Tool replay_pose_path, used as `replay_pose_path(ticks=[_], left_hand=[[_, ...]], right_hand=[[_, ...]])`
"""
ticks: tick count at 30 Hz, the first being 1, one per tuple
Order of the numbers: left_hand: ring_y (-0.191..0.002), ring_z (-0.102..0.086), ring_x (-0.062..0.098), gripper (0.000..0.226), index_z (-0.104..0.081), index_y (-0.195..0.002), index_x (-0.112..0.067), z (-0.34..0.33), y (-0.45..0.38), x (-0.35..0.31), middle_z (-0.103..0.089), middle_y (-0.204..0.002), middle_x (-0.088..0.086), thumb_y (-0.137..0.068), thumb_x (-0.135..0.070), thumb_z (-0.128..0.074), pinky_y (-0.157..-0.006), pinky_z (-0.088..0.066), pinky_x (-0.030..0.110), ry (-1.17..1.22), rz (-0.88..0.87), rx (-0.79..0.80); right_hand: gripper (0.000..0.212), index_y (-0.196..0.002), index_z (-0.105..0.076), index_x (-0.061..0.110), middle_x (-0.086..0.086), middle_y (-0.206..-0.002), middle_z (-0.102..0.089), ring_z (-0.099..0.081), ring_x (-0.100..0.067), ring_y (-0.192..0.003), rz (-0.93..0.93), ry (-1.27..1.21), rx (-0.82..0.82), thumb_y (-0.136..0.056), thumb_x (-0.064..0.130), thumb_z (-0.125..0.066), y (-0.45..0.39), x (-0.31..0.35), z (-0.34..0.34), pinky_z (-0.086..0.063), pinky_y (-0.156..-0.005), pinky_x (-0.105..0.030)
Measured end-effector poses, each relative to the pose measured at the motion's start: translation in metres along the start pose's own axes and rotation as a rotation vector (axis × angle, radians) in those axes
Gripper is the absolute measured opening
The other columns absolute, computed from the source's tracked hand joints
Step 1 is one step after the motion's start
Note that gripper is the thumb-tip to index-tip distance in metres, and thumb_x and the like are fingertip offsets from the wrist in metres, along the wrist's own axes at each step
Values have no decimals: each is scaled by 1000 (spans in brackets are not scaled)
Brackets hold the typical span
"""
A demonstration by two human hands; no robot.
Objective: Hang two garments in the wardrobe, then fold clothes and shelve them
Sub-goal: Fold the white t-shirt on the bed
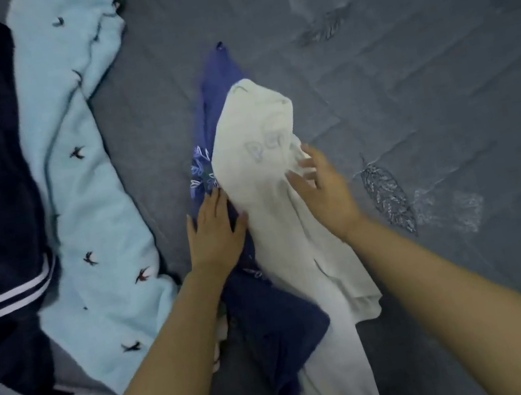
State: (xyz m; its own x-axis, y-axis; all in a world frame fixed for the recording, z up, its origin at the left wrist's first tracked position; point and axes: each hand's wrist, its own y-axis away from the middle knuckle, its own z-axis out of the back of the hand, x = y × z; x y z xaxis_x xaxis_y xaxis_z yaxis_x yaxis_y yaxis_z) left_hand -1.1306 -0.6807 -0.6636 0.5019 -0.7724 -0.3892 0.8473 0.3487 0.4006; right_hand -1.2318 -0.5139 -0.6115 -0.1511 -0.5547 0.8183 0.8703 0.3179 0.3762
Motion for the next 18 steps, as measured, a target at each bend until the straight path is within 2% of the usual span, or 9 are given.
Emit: replay_pose_path(ticks=[3, 5, 7, 8, 11, 13, 16, 18], left_hand=[[-148, -15, 18, 59, -16, -155, -17, -16, -2, 19, -15, -162, -2, -103, -27, -42, -120, -16, 44, 69, -87, -79], [-147, -20, 20, 57, -23, -153, -13, -19, -2, 27, -21, -160, 1, -100, -10, -45, -120, -16, 32, 165, -127, -120], [-145, -23, 21, 57, -29, -150, -10, -16, -3, 33, -25, -158, 4, -97, 2, -44, -115, -14, 20, 251, -103, -125], [-145, -24, 22, 56, -32, -149, -8, -14, -4, 36, -27, -157, 6, -96, 5, -45, -113, -14, 16, 293, -92, -112], [-141, -31, 17, 50, -40, -145, -7, -4, -5, 38, -35, -153, 5, -96, 1, -50, -104, -15, 2, 464, -22, -67], [-134, -38, 10, 46, -43, -143, -11, 5, -4, 30, -43, -146, -1, -98, -7, -52, -99, -22, -2, 599, 59, -80], [-127, -40, 2, 44, -45, -142, -15, 19, 4, 5, -44, -140, -8, -98, -13, -53, -104, -26, 9, 663, 78, -112], [-128, -40, 3, 43, -46, -141, -17, 26, 12, -18, -45, -141, -8, -99, -14, -53, -108, -29, 17, 659, 47, -65]], right_hand=[[22, -108, -50, 16, 4, -92, -57, -54, -4, -82, -35, -62, -35, -94, 29, -62, -34, -6, -32, -43, -76, -25], [17, -90, -56, 14, 1, -80, -58, -53, -12, -76, -143, -72, -99, -93, 30, -63, -50, -10, -45, -43, -73, -29], [41, -60, -40, 17, 2, -59, -38, -37, -12, -59, -211, -178, -228, -95, 24, -61, -56, -9, -53, -34, -62, -27], [50, -56, -31, 17, 3, -55, -29, -28, -10, -55, -207, -298, -302, -96, 20, -59, -55, -7, -55, -28, -56, -26], [48, -57, -30, 18, 11, -52, -25, -23, -4, -50, -241, -630, -449, -99, 17, -54, -30, -4, -49, -24, -49, -17], [42, -61, -38, 19, 11, -58, -34, -31, -3, -55, -298, -845, -453, -100, 16, -53, -2, -11, -35, -31, -54, -16], [28, -73, -49, 16, -1, -78, -52, -49, -12, -78, -373, -1139, -423, -101, 12, -49, 46, -30, -5, -44, -76, -28], [21, -82, -54, 15, -3, -88, -61, -56, -15, -87, -401, -1204, -458, -102, 14, -47, 78, -45, 16, -49, -82, -29]])
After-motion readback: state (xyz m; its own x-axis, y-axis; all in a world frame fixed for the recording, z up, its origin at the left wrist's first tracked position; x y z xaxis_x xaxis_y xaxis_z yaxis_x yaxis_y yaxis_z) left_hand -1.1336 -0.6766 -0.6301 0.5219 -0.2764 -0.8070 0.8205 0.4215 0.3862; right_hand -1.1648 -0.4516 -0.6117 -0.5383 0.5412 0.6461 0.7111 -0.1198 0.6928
